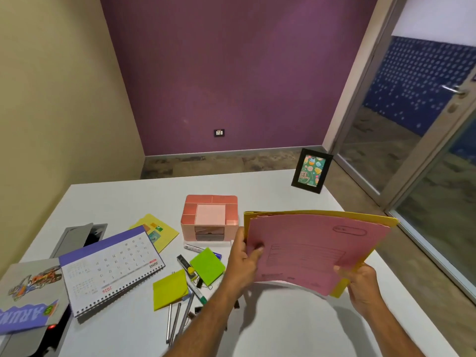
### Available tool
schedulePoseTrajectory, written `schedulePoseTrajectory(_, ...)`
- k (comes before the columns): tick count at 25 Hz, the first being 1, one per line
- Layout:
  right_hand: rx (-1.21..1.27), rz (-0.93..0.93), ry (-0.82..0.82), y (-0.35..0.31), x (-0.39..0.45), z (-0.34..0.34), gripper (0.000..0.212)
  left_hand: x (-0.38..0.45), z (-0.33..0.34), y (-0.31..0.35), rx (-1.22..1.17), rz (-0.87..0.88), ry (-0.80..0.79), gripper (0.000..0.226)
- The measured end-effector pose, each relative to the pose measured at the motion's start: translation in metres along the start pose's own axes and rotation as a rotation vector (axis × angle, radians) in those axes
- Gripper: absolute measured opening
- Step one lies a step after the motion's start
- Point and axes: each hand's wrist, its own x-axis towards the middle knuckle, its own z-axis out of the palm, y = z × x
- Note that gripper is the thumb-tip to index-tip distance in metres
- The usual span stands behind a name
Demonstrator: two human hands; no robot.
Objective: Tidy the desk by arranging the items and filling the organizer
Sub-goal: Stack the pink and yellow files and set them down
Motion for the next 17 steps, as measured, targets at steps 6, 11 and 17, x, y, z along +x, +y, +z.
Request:
schedulePoseTrajectory(6, 0.013, 0.045, 0.045, 0.020, -0.003, -0.024, 0.038, -0.006, 0.018, -0.025, 0.030, -0.039, -0.019, 0.040)
schedulePoseTrajectory(11, -0.017, 0.067, 0.093, 0.027, -0.003, -0.024, 0.043, -0.012, 0.025, -0.040, 0.156, -0.113, -0.125, 0.048)
schedulePoseTrajectory(17, -0.108, 0.084, 0.109, 0.033, -0.003, -0.024, 0.040, -0.011, 0.024, -0.068, 0.407, -0.212, -0.188, 0.048)
